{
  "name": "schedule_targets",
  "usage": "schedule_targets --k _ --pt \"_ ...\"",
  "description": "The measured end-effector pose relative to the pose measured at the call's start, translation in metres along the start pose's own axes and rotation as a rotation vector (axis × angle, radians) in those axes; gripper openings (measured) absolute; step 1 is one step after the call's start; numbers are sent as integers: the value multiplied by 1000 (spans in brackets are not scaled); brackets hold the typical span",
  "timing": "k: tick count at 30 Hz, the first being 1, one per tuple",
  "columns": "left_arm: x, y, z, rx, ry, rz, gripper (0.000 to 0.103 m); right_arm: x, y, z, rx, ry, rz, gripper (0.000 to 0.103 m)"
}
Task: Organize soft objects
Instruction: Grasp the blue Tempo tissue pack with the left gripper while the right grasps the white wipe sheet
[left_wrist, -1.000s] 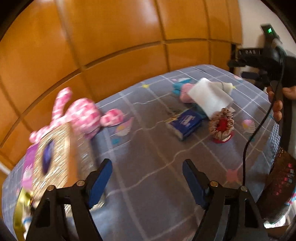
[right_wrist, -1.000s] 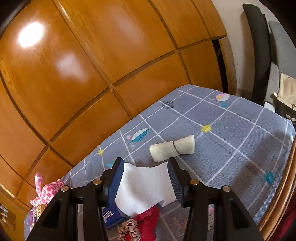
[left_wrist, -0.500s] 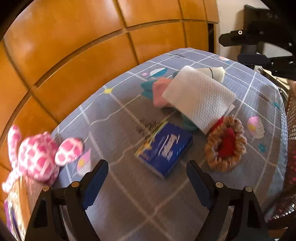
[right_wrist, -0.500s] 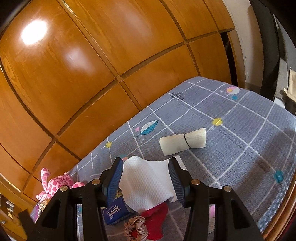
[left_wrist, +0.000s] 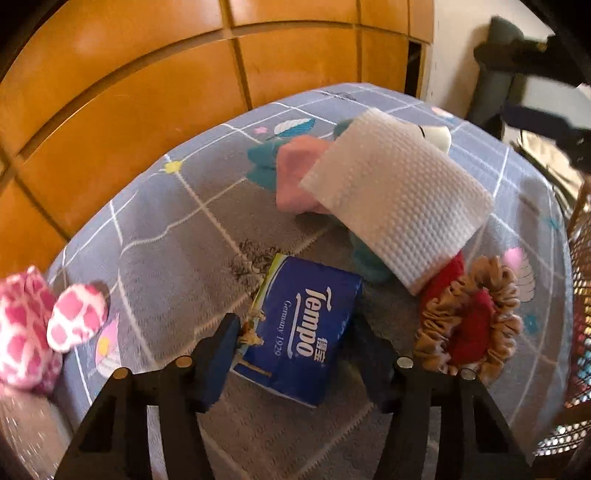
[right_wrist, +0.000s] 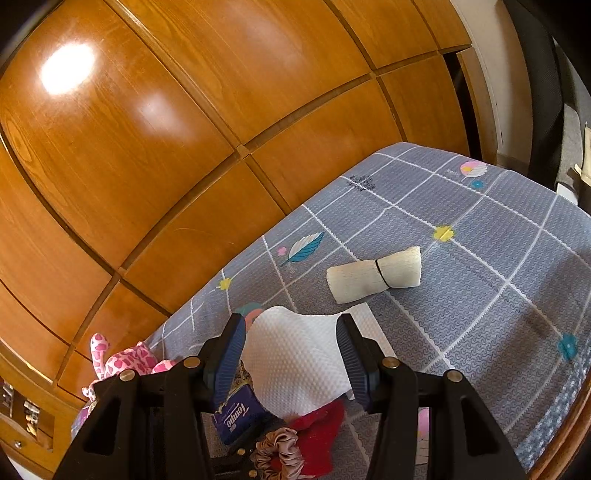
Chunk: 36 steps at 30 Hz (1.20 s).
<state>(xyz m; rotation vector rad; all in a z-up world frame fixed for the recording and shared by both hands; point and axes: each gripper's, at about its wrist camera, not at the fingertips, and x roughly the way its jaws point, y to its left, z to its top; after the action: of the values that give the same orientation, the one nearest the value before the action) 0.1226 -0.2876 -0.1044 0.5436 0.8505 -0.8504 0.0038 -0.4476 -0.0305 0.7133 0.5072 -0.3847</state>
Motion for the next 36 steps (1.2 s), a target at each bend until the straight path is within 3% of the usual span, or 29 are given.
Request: schedule_targets --k 5,14,21,29,36 --pt "-25 5 -25 -74 -12 12 59 1 -2 1 11 -1 -10 51" --pt "-71 15 -104 -215 -6 113 59 9 3 -1 -32 41 -56 54" --pt "-93 15 -140 -239 -46 134 59 29 30 -10 -206 137 -112 78" --pt "-98 16 -147 -279 -75 121 60 72 70 -19 -502 311 -256 78" --pt "-99 18 -150 -296 -88 109 60 102 77 -28 -650 461 -329 78"
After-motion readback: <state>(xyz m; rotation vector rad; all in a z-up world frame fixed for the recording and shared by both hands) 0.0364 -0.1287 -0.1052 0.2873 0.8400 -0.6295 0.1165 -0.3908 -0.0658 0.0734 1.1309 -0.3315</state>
